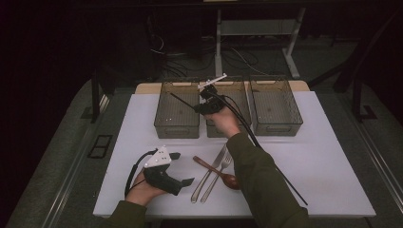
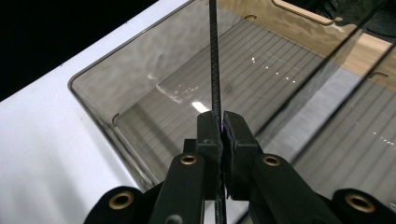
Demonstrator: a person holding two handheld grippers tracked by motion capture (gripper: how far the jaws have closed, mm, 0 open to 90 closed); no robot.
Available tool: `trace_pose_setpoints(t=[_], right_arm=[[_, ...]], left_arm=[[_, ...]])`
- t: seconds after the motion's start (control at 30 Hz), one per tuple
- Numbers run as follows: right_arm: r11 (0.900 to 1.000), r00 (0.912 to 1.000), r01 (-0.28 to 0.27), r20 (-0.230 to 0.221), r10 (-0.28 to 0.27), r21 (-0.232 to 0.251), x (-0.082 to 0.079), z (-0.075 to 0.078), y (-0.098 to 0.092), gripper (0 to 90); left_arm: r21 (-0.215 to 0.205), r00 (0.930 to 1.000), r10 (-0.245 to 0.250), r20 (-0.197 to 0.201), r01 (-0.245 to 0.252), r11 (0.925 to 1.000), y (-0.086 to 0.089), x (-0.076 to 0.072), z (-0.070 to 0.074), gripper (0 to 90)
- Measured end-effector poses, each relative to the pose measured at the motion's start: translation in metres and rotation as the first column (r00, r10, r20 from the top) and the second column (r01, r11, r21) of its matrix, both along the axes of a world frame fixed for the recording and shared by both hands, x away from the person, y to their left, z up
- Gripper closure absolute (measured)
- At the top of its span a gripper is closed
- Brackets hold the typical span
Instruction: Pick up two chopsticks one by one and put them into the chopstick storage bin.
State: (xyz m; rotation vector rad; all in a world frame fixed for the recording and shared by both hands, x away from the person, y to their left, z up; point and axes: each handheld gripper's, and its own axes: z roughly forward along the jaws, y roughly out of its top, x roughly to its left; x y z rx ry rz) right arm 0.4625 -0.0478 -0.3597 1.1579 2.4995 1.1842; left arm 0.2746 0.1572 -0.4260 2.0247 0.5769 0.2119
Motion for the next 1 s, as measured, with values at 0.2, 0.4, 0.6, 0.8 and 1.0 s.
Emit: trace_pose_setpoints(t=[0.2, 0.4, 0.6, 0.8, 1.0], right_arm=[[1.000, 0.9997, 0.014, -0.017, -0.015, -0.022, 0.010, -0.007, 0.017, 86.1], [0.999, 0.9993, 0.024, -0.027, -0.025, -0.048, 0.017, -0.013, 0.029, 86.0], [0.998, 0.9995, 0.016, -0.025, -0.017, -0.060, 0.021, -0.014, 0.041, 86.0], [0.997, 0.9995, 0.031, -0.008, -0.032, -0.067, 0.024, -0.014, 0.045, 79.2], [0.999, 0.9997, 0.019, -0.013, -0.020, -0.048, 0.023, -0.010, 0.038, 68.0]], left_arm=[[-0.002, 1.0000, -0.006, 0.006, 0.006, 1.0000, 0.000, 0.000, 0.001, 0.0], [-0.005, 1.0000, -0.007, 0.003, 0.007, 1.0000, 0.000, 0.000, 0.001, 0.0], [-0.006, 0.9999, -0.005, 0.009, 0.006, 1.0000, -0.001, -0.001, 0.002, 0.0], [-0.011, 0.9999, -0.007, 0.010, 0.007, 0.9999, 0.000, -0.001, 0.002, 0.0], [-0.010, 0.9999, -0.005, 0.011, 0.005, 0.9999, 0.000, 0.000, 0.002, 0.0]])
